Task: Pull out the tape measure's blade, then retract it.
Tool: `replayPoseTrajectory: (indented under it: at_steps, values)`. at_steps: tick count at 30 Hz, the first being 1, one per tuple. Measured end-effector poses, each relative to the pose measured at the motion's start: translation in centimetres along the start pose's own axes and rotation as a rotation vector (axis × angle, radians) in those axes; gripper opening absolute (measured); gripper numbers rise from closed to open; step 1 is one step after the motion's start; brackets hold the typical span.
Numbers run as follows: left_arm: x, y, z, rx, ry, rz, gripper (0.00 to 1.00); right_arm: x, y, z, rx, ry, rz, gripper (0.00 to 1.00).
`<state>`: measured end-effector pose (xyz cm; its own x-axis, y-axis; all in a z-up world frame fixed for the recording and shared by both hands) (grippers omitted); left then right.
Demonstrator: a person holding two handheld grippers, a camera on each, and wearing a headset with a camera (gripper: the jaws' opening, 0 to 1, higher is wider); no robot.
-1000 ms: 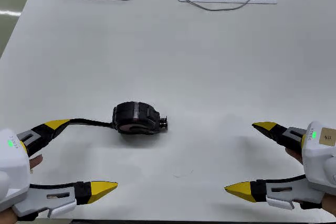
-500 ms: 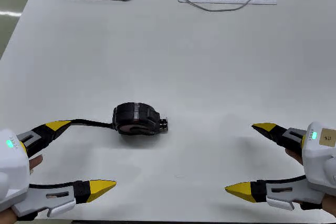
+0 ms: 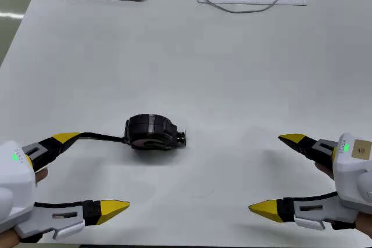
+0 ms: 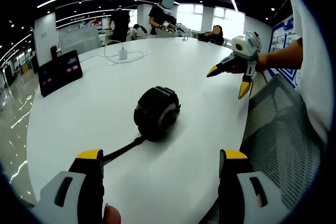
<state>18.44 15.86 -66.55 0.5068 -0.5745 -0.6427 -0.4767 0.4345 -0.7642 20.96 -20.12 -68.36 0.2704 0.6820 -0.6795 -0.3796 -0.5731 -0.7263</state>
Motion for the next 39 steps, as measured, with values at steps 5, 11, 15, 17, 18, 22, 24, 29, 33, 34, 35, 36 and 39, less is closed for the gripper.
replayPoseTrajectory:
  at_steps: [5,11,15,17,18,22,24,29,33,34,35,36,39]
  values:
    - [0.1,-0.1,0.1,0.009,0.003,-0.001,0.89,0.2,0.0,-0.2,-0.007,-0.003,0.004,0.87]
    - [0.3,-0.3,0.3,0.019,0.010,0.001,0.89,0.5,-0.3,-0.5,-0.012,-0.007,0.006,0.89]
    - [0.4,-0.4,0.4,0.024,0.017,0.000,0.89,0.6,-0.4,-0.7,-0.016,-0.011,0.007,0.89]
    - [0.5,-0.6,0.5,0.026,0.019,-0.002,0.89,0.7,-0.6,-0.8,-0.020,-0.014,0.008,0.89]
    - [0.5,-0.7,0.6,0.030,0.020,-0.001,0.89,0.8,-0.6,-0.8,-0.023,-0.015,0.008,0.89]
    - [0.6,-0.9,0.8,0.035,0.024,-0.001,0.89,1.0,-0.9,-1.0,-0.028,-0.018,0.007,0.89]
    - [0.7,-1.0,0.9,0.037,0.026,-0.001,0.89,1.1,-1.0,-1.1,-0.031,-0.022,0.007,0.89]
    - [0.9,-1.2,1.1,0.049,0.034,0.004,0.87,1.4,-1.2,-1.3,-0.044,-0.028,0.010,0.89]
    - [1.1,-1.4,1.3,0.058,0.046,0.008,0.86,1.6,-1.4,-1.4,-0.051,-0.034,0.011,0.88]
    - [1.1,-1.4,1.3,0.061,0.048,0.010,0.85,1.7,-1.5,-1.4,-0.052,-0.035,0.011,0.88]
    - [1.2,-1.4,1.4,0.062,0.051,0.012,0.85,1.7,-1.5,-1.4,-0.053,-0.038,0.012,0.88]
    - [1.3,-1.5,1.5,0.066,0.054,0.013,0.85,1.8,-1.6,-1.5,-0.056,-0.040,0.014,0.88]
    - [1.4,-1.7,1.6,0.070,0.060,0.015,0.85,2.0,-1.7,-1.6,-0.060,-0.044,0.014,0.88]
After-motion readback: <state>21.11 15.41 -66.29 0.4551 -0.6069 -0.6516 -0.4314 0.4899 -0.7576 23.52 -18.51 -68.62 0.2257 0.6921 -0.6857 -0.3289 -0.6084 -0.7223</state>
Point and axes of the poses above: the centre of the closed fingertips' face, and the gripper's own axes: x roughly forward along the fingers, z roughly to its left, y roughly out of its underside, the point moved 9 cm from there along -x, roughly backward along the fingers, and after that the axes turned 2 degrees about z, right-handed, at the moved point
